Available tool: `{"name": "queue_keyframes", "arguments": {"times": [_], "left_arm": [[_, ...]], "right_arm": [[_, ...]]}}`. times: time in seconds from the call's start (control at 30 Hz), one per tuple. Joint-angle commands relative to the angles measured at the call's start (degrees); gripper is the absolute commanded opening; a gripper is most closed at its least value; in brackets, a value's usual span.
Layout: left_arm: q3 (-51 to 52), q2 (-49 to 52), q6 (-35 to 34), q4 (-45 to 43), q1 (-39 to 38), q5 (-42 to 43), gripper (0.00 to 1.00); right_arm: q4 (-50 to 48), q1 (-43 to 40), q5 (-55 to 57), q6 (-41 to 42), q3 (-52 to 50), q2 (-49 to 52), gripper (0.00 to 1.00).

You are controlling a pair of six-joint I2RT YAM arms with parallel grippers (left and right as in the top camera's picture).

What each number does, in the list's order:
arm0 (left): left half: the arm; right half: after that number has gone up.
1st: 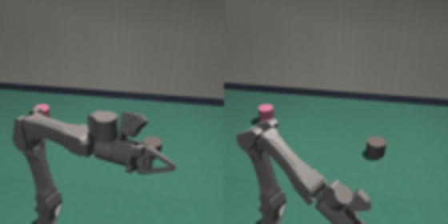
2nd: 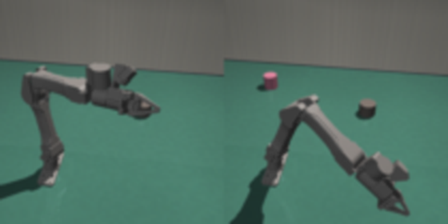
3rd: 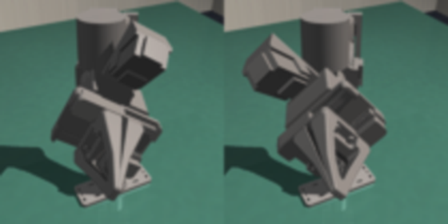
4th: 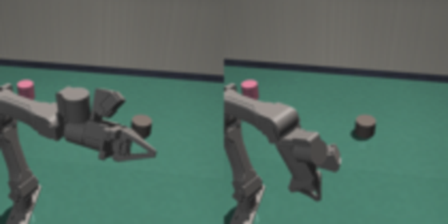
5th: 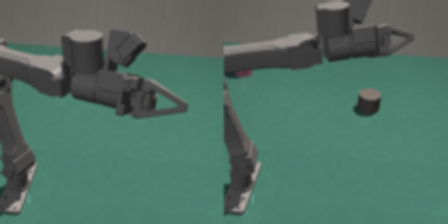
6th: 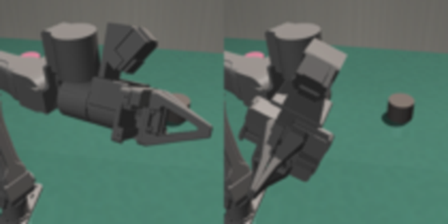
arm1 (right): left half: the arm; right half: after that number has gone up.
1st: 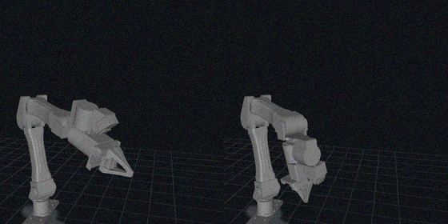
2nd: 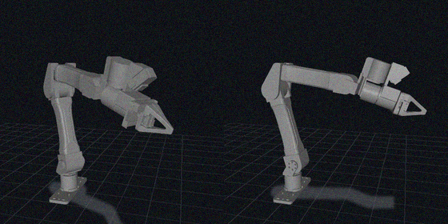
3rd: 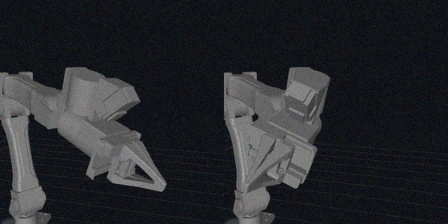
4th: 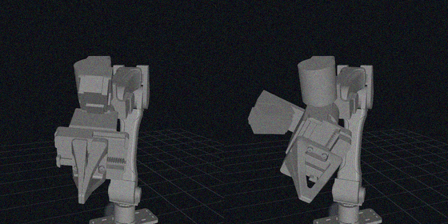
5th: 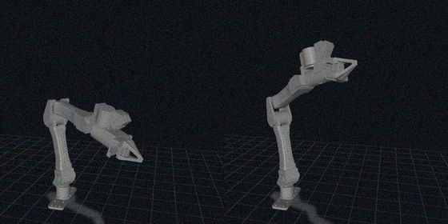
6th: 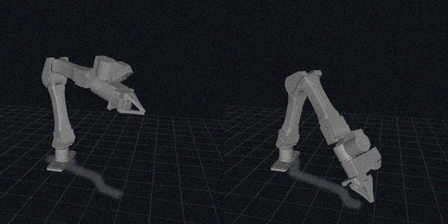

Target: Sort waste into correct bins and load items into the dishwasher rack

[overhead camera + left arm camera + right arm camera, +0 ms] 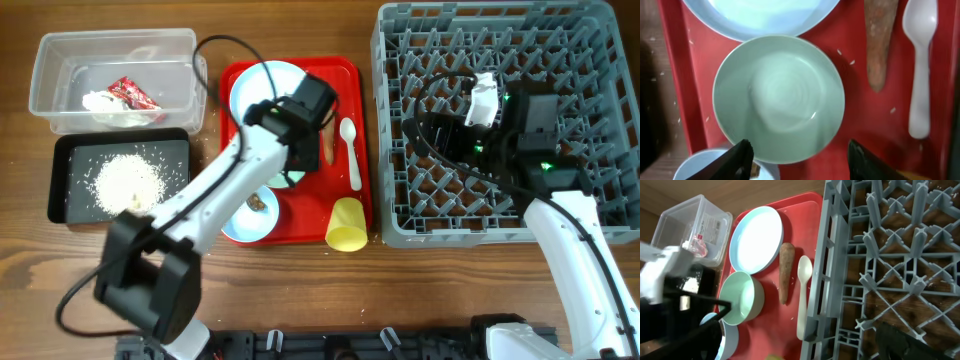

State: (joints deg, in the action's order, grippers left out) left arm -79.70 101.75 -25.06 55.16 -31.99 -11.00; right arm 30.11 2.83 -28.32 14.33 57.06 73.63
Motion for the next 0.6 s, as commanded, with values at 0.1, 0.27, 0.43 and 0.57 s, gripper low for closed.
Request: {"name": "queue_keyframes", "arguments": {"times": [0.1,0.27,0.43,0.57], "left_arm": [[1.2,-1.2,-8.9,8.1,0.6,4.2,0.61],[11.3,-1.2,-13.4,4.1,0.6,4.2,0.54],[20.4,-1.2,-13.3,-6.7,0.6,6.1,0.32],[21.7,-1.2,-13.3,-8.2,0.6,6.7,0.04]], "right_arm": [[0.0,0.1,-0.7,0.7,1.3,0.3,1.0],[0.2,0.1,-0.7,0.6,1.3,0.3,1.0],[0.2,0.1,-0.7,0.7,1.3,0.3,1.0],[0.2,0.1,-0.7,0.7,1.3,0.3,1.0]]}}
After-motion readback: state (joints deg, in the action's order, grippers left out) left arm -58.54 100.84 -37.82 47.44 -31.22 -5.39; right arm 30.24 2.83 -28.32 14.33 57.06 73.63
